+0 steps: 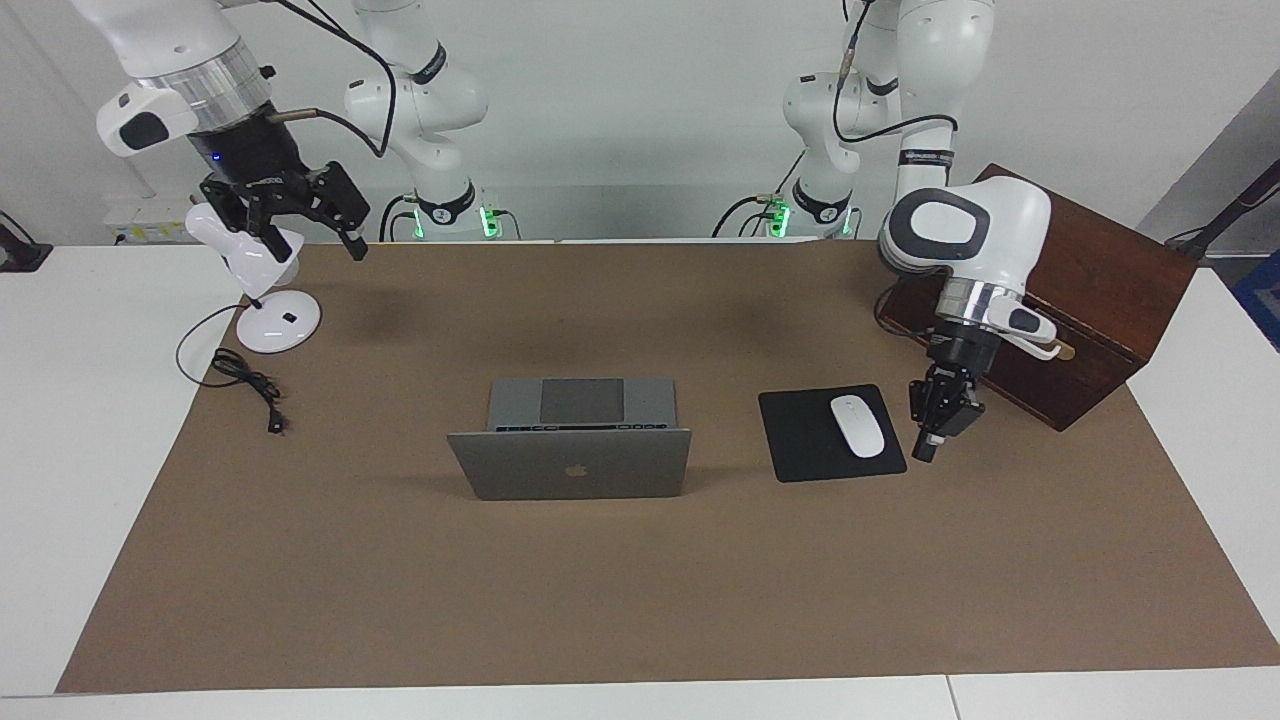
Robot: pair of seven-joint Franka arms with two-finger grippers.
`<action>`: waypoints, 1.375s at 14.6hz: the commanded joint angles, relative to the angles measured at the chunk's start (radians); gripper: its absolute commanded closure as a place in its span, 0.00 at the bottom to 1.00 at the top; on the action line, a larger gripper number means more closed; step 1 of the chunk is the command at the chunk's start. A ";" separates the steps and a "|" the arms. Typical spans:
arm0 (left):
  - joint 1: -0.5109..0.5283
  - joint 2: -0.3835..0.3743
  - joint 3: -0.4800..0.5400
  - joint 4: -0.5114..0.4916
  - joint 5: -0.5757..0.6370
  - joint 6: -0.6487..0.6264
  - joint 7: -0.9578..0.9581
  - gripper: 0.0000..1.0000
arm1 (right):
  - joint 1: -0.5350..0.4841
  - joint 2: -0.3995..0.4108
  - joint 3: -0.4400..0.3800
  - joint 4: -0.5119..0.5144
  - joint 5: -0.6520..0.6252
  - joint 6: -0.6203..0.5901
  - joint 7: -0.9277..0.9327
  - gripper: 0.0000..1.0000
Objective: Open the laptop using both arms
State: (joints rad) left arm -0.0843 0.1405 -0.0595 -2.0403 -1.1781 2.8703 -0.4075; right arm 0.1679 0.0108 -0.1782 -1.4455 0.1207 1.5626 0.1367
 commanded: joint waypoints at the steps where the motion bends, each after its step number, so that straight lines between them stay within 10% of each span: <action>1: 0.056 0.034 -0.008 0.086 0.139 -0.075 0.023 1.00 | -0.085 -0.021 0.083 -0.025 -0.049 -0.019 -0.064 0.00; 4: 0.101 0.048 -0.006 0.133 0.279 -0.133 0.019 1.00 | -0.244 -0.050 0.227 -0.085 -0.050 -0.007 -0.081 0.00; 11: 0.155 0.067 0.027 0.319 0.935 -0.665 0.023 1.00 | -0.265 -0.083 0.238 -0.193 -0.087 0.048 -0.097 0.00; 20: 0.137 0.030 0.021 0.460 1.131 -1.121 0.070 1.00 | -0.266 -0.087 0.235 -0.187 -0.119 0.057 -0.228 0.00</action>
State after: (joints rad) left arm 0.0632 0.1821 -0.0403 -1.6152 -0.0709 1.8449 -0.3566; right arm -0.0774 -0.0529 0.0421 -1.6009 0.0351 1.5908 -0.0282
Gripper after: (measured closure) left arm 0.991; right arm 0.000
